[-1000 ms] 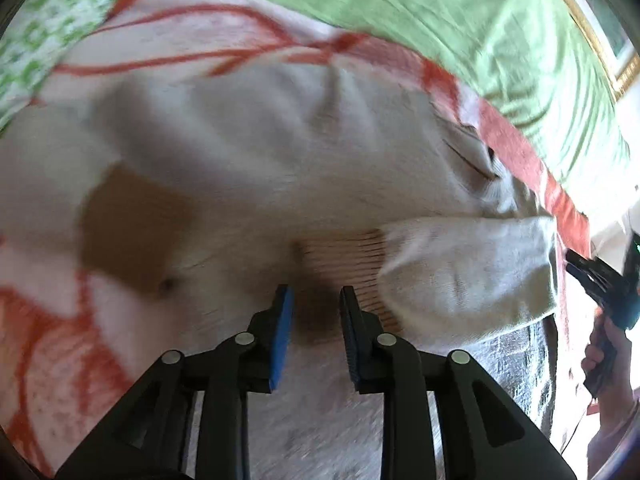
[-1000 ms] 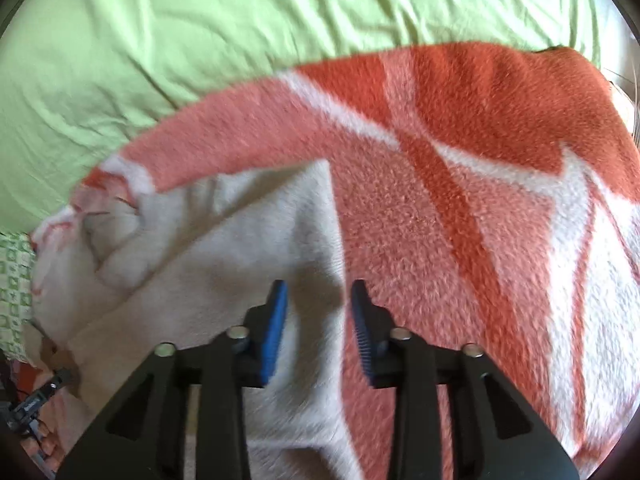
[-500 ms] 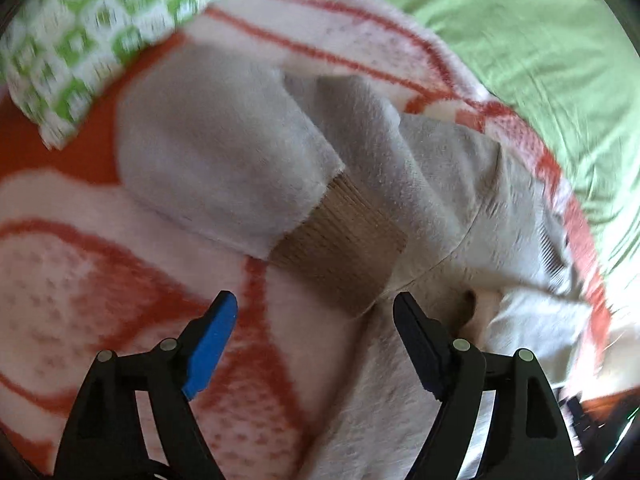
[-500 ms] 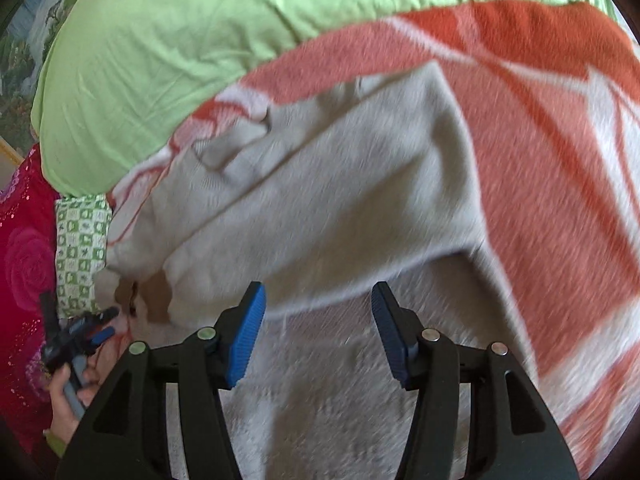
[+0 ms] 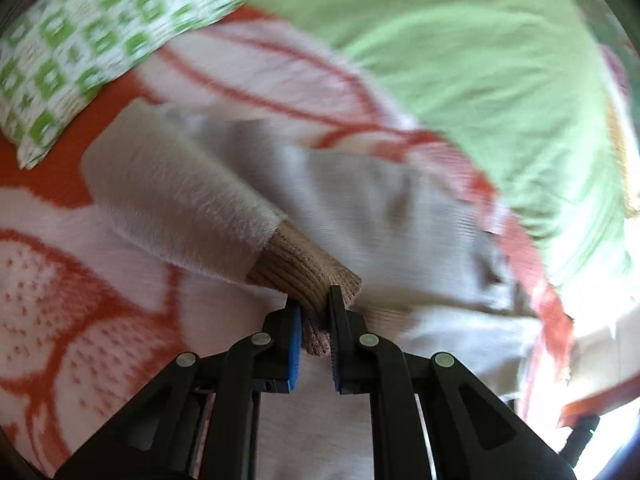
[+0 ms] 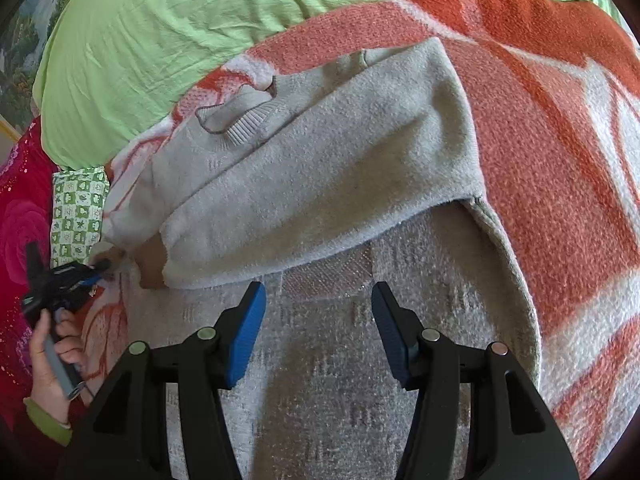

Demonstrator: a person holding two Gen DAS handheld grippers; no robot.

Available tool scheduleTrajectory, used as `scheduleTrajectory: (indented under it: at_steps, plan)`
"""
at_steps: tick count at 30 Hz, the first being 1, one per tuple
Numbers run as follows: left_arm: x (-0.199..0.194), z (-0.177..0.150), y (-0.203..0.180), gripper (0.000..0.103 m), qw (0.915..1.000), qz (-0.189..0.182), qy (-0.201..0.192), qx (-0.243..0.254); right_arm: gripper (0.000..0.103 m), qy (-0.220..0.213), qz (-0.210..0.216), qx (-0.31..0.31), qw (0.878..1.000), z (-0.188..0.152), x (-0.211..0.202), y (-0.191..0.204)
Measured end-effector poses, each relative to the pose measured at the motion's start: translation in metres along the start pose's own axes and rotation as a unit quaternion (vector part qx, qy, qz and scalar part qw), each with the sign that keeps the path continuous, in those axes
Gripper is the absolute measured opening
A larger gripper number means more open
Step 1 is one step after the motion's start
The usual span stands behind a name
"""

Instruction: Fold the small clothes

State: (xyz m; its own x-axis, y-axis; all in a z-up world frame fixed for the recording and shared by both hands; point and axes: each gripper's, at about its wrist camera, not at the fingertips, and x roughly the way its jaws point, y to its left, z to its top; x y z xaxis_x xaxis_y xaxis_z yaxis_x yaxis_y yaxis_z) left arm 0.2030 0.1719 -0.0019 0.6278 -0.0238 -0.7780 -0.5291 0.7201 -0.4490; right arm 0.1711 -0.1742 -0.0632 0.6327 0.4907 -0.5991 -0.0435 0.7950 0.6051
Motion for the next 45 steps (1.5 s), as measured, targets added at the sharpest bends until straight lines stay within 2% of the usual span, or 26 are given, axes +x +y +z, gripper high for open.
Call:
scheduleTrajectory:
  at_steps: [3,5,7,9,12,15,17,18,19,20,21,22,24,25,27,30,33,36,37,38,39,43,45]
  plan:
    - [-0.006,-0.013,-0.049,0.010,0.9974,-0.063,0.003,0.033,0.056,-0.001,0.008,0.009,1.000,-0.001,0.002,-0.001]
    - [-0.002,-0.023,-0.084,0.010,0.9925,-0.107,0.014,0.057,0.056,-0.006,0.008,0.010,1.000,0.000,0.001,-0.001]
    - [0.008,-0.036,-0.126,0.010,0.9838,-0.153,0.032,0.088,0.056,-0.016,0.002,0.005,1.000,0.001,-0.002,0.000]
    - [0.025,-0.049,-0.159,0.010,0.9756,-0.176,0.050,0.121,0.056,-0.026,-0.011,0.008,1.000,0.003,-0.007,-0.003]
    - [0.065,-0.071,-0.190,0.011,0.9649,-0.189,0.090,0.158,0.056,-0.037,-0.030,0.026,0.999,0.007,-0.014,-0.015]
    - [0.105,-0.093,-0.205,0.013,0.9575,-0.160,0.136,0.198,0.056,-0.040,-0.036,0.041,0.998,0.010,-0.018,-0.026]
    - [0.120,-0.103,-0.205,0.020,0.9536,-0.134,0.164,0.214,0.056,-0.039,-0.032,0.045,0.998,0.013,-0.020,-0.030]
    - [0.119,-0.105,-0.199,0.020,0.9522,-0.138,0.172,0.211,0.056,-0.039,-0.027,0.046,0.998,0.014,-0.020,-0.031]
    - [0.112,-0.106,-0.191,0.028,0.9516,-0.146,0.176,0.206,0.056,-0.039,-0.020,0.047,0.998,0.016,-0.021,-0.031]
    - [0.105,-0.106,-0.184,0.038,0.9517,-0.147,0.176,0.204,0.056,-0.040,-0.014,0.047,0.998,0.016,-0.021,-0.029]
    - [0.095,-0.106,-0.174,0.042,0.9532,-0.146,0.170,0.203,0.056,-0.039,-0.003,0.044,0.998,0.018,-0.019,-0.026]
    - [0.083,-0.106,-0.161,0.045,0.9559,-0.142,0.160,0.201,0.056,-0.037,0.005,0.041,0.998,0.020,-0.016,-0.023]
    - [0.061,-0.099,-0.133,0.046,0.9640,-0.119,0.139,0.193,0.057,-0.032,0.019,0.032,0.999,0.023,-0.008,-0.014]
    - [0.052,-0.095,-0.121,0.047,0.9682,-0.103,0.125,0.191,0.057,-0.027,0.024,0.027,0.999,0.025,-0.002,-0.009]
    - [0.035,-0.081,-0.085,0.052,0.9786,-0.017,0.078,0.189,0.057,-0.020,0.031,0.022,0.999,0.029,0.009,0.001]
    - [0.037,-0.054,-0.040,0.054,0.9799,0.085,0.047,0.174,0.057,-0.012,0.049,0.015,0.999,0.036,0.029,0.016]
    - [0.045,-0.032,-0.002,0.054,0.9771,0.138,0.039,0.157,0.059,0.021,0.043,0.012,0.999,0.044,0.059,0.030]
    - [0.056,-0.019,0.025,0.053,0.9777,0.156,0.051,0.131,0.061,0.053,0.029,0.028,0.998,0.046,0.084,0.032]
    - [0.058,-0.016,0.028,0.053,0.9791,0.153,0.050,0.124,0.046,0.048,0.047,0.036,0.997,0.048,0.086,0.033]
    - [0.059,-0.013,0.030,0.053,0.9804,0.151,0.045,0.118,0.012,0.044,0.066,0.036,0.996,0.053,0.083,0.036]
    - [0.059,-0.009,0.030,0.053,0.9807,0.152,0.040,0.117,0.010,0.037,0.076,0.030,0.996,0.057,0.078,0.040]
    - [0.062,0.000,0.019,0.053,0.9809,0.151,0.019,0.121,0.009,-0.073,0.130,-0.004,0.989,0.079,-0.001,0.050]
    - [0.066,0.000,0.011,0.053,0.9816,0.150,0.018,0.117,0.009,-0.113,0.112,-0.010,0.987,0.085,-0.033,0.037]
